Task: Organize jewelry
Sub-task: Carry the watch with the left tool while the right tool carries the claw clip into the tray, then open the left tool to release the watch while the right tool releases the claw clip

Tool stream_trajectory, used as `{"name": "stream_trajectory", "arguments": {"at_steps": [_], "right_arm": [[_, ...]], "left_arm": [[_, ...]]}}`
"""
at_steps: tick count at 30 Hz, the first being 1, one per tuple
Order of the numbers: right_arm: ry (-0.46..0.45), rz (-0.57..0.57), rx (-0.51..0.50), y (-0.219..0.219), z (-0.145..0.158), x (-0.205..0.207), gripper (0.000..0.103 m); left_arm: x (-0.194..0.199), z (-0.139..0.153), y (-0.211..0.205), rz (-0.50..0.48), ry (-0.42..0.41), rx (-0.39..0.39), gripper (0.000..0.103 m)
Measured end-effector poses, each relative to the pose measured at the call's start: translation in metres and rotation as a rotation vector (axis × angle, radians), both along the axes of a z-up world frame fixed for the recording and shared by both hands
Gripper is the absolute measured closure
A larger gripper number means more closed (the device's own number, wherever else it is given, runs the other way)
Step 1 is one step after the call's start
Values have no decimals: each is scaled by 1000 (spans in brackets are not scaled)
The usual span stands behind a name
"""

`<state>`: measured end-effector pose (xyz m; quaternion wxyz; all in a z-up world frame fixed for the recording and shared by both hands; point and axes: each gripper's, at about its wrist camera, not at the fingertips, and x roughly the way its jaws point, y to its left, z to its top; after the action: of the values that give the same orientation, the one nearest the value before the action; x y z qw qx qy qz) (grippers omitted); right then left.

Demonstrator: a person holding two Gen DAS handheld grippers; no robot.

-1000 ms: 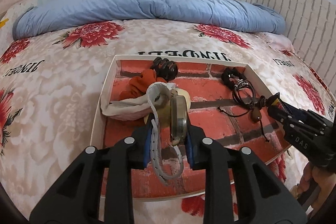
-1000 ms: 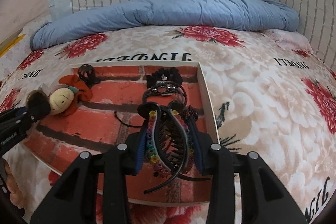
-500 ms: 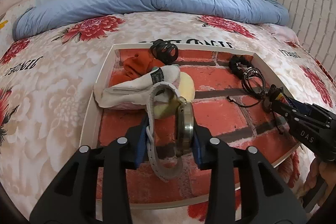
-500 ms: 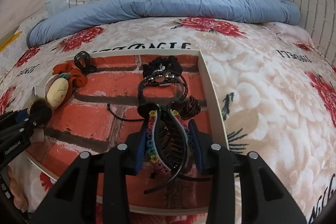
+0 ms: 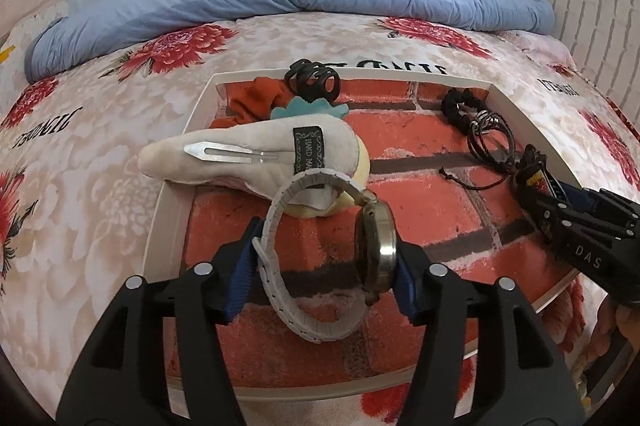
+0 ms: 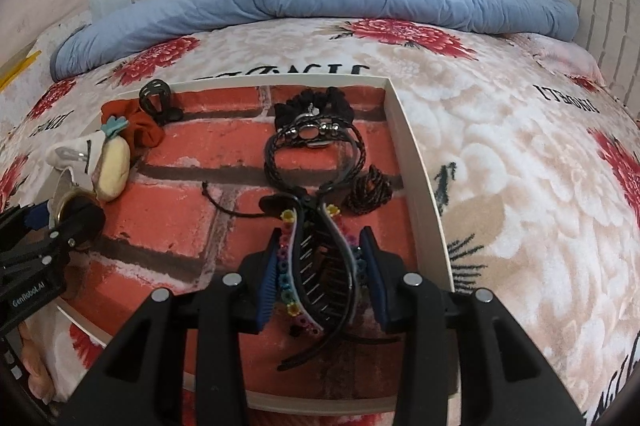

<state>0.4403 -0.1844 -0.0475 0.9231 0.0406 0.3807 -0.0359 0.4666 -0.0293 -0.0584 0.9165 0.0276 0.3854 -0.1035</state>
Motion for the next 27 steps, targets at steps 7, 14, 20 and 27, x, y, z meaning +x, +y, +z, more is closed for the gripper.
{"name": "stream_trajectory", "arguments": {"at_steps": [7,14,20,27], "right_arm": [[-36,-2,7,-3,9,-6,41],[-64,-7,34,-8,16,-11,33],[-116,-17,48,-12,31,-20,18],[-166,-25,25,-15,66,-57,12]], "left_arm": [[-1,0,2,9,18,-5,37],[-7,6,5,2,15,-46,23],[-18,15,9,1,2,-76,20],[-59,58,14,19,-92,-57,5]]}}
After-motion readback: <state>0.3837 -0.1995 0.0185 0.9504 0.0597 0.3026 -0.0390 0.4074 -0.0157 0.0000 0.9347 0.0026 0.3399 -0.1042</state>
